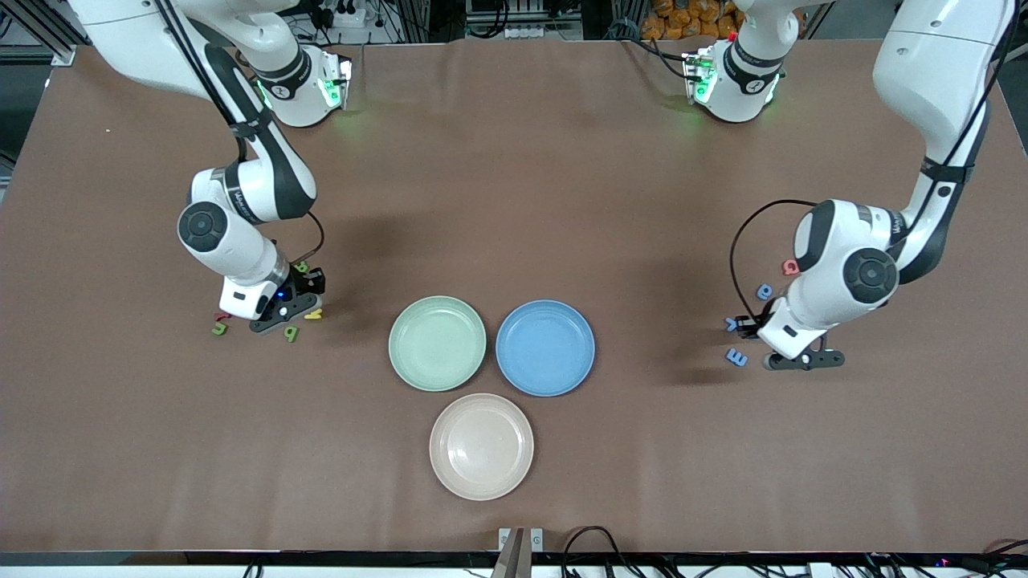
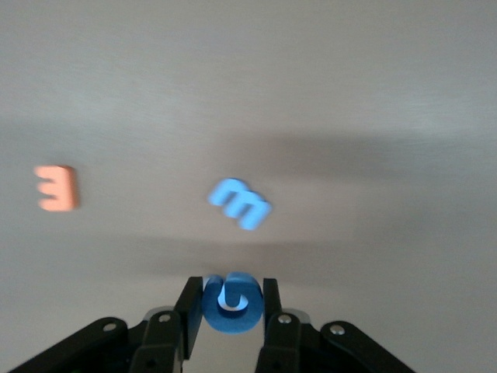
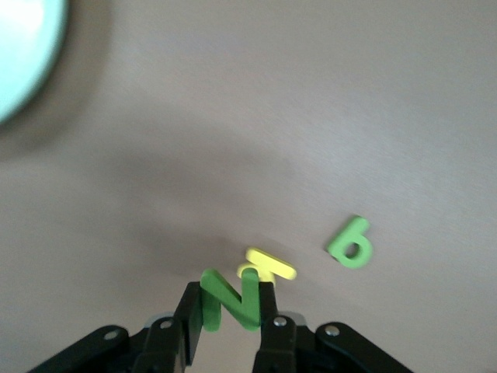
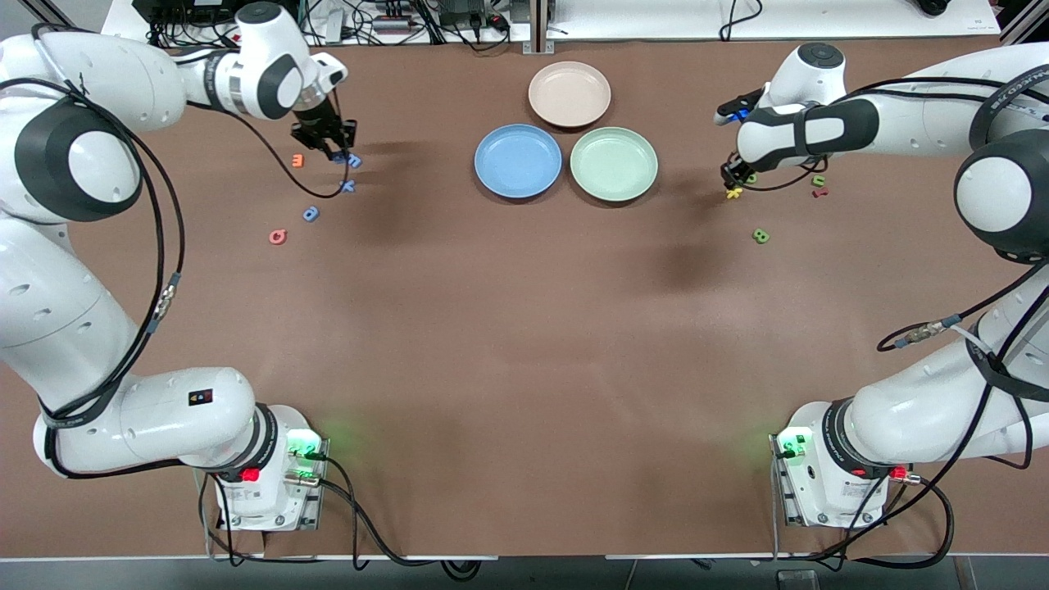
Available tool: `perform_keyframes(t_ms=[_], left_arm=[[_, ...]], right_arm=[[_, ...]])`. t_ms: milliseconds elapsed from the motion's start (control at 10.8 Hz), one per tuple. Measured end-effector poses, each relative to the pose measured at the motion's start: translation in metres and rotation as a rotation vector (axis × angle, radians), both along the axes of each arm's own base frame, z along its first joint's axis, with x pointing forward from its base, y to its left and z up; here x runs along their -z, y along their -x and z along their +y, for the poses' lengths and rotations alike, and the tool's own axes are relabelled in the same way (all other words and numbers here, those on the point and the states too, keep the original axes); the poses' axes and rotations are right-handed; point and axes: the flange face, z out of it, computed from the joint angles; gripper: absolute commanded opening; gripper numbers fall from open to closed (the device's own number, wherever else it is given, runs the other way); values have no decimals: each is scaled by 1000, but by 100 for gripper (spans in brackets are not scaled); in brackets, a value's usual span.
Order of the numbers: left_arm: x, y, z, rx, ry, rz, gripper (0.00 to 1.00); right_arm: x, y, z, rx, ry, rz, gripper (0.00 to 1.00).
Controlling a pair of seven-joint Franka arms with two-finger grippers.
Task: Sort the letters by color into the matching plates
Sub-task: 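Grasp the blue G with the left gripper while the right gripper grasps green Z, then carry the green Z to the green plate while the left gripper carries G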
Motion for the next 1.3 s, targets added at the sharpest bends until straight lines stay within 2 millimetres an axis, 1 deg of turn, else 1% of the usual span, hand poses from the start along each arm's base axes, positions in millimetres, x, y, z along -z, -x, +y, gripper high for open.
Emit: perform_keyframes(t_ms=[278,463,648,833,926,1111,1203,1296], left_arm=[[-6,12,-68,-87,17,2,0],[-8,25,-115,-137,16,4,0],[-8,41,-160,-183,15,5,0],[-10,57,-208,-230,19,3,0],[-10,63,-227,-251,24,2,0],[-9,67,-261,-296,42,0,0],[-7,64,-275,-320,55,1,0],[-3,61,-287,-345,67,4,0]], right_arm=[[-13,-5,35,76,-80,10,9],[-25,-8,69,130,-98,-2,9],[-30,-8,103,175,-110,-8,9],[-29,-10,140,226,-124,-6,9],[-24,-10,157,254,-128,1,9],[-11,-10,190,307,-133,18,10],[-7,-11,203,330,-138,21,32],[-5,-13,214,348,-143,22,99]])
